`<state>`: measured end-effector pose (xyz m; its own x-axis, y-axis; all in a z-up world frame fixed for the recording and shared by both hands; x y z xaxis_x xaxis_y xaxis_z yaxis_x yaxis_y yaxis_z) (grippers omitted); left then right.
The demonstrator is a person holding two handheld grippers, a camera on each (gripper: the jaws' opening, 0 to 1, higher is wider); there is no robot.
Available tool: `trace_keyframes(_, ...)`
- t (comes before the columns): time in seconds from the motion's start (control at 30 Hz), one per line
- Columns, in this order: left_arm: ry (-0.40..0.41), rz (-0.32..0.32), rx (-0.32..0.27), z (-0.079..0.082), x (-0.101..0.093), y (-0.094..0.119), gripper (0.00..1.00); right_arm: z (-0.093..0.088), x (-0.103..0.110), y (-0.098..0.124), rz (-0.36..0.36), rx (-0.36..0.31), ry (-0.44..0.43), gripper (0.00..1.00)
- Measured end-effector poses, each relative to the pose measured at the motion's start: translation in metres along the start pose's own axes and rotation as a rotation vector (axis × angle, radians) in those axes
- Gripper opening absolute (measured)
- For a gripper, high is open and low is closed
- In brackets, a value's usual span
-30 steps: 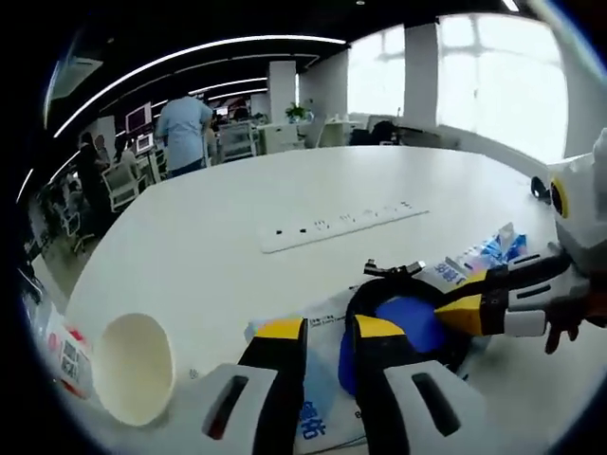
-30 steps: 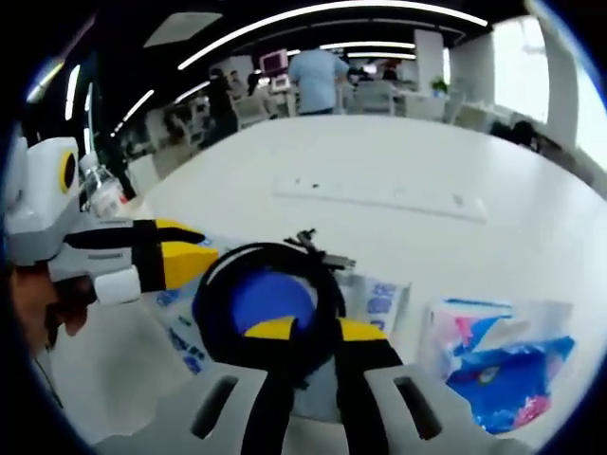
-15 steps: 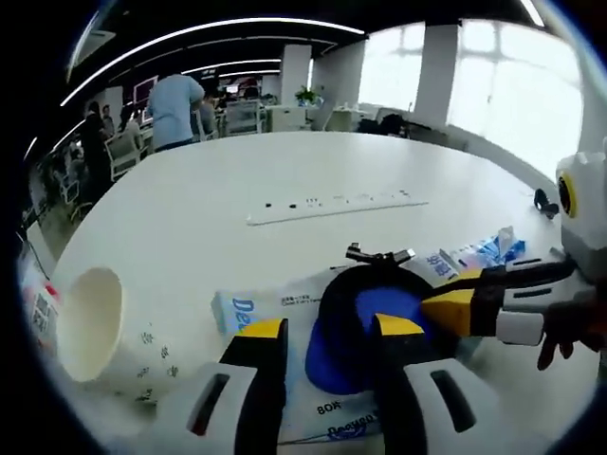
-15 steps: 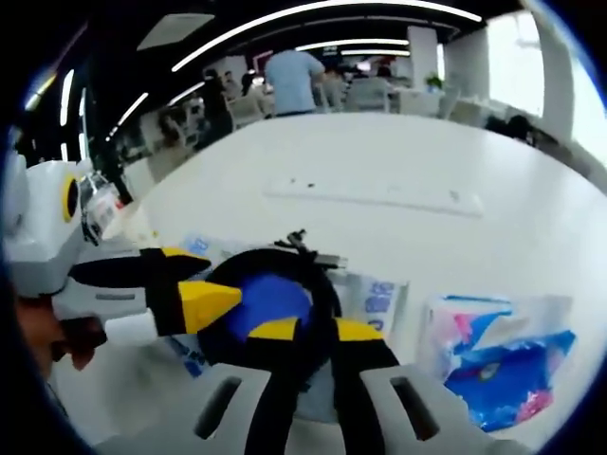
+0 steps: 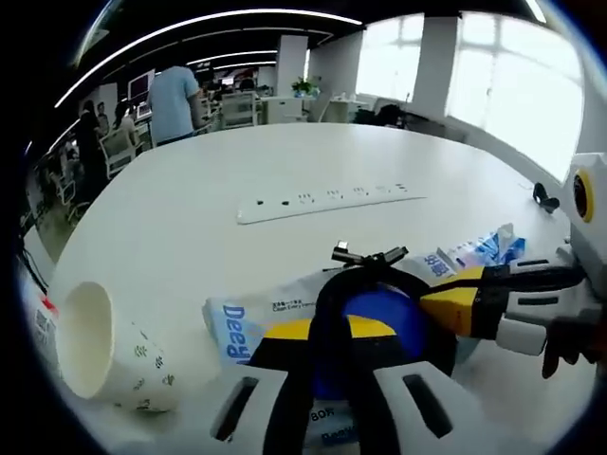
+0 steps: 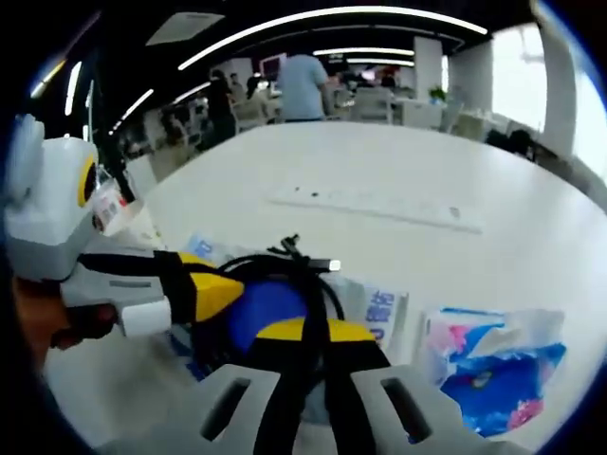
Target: Arrange the tabletop items into an orderly group along one side of the table until the central work area is clear of visible clutter.
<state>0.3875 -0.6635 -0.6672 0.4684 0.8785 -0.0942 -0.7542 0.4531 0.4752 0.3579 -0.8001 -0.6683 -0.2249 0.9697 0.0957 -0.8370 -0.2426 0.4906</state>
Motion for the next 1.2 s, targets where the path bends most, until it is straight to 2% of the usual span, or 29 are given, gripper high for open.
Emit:
trace_keyframes(0.1, 0.016, -0.002, -0.013, 0.001, 0.0, 0.005, 0.06, 0.002, 0.001, 0.004, 0.0, -0.007, 0.012, 0.02)
trace_keyframes(0.27, 0.005, -0.012, -0.028, 0.007, -0.001, 0.012, 0.05, 0.006, 0.003, 0.009, 0.002, -0.015, 0.024, 0.02)
trace_keyframes(0.33, -0.003, -0.013, -0.04, 0.011, -0.003, 0.015, 0.05, 0.01, 0.004, 0.013, 0.001, -0.03, 0.055, 0.02)
trace_keyframes(0.6, -0.02, -0.034, -0.061, 0.02, -0.008, 0.029, 0.05, 0.02, 0.006, 0.03, 0.003, -0.051, 0.066, 0.02)
trace_keyframes(1.2, -0.035, -0.033, -0.116, 0.042, -0.018, 0.073, 0.05, 0.045, 0.02, 0.068, 0.034, -0.089, 0.122, 0.02)
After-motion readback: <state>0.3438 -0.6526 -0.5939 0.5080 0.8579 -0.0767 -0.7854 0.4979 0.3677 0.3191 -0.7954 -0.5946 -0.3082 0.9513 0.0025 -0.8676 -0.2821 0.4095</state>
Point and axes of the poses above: the point that each gripper's makers call its tool centre point, and the gripper's own axes: y roughly backward along the fingers, x roughly to its left, z roughly out of its top, the point moved 9 cm from there along y, roughly backward along the fingers, and after that the axes turned 10 degrees about -x, right-handed, at the moved point
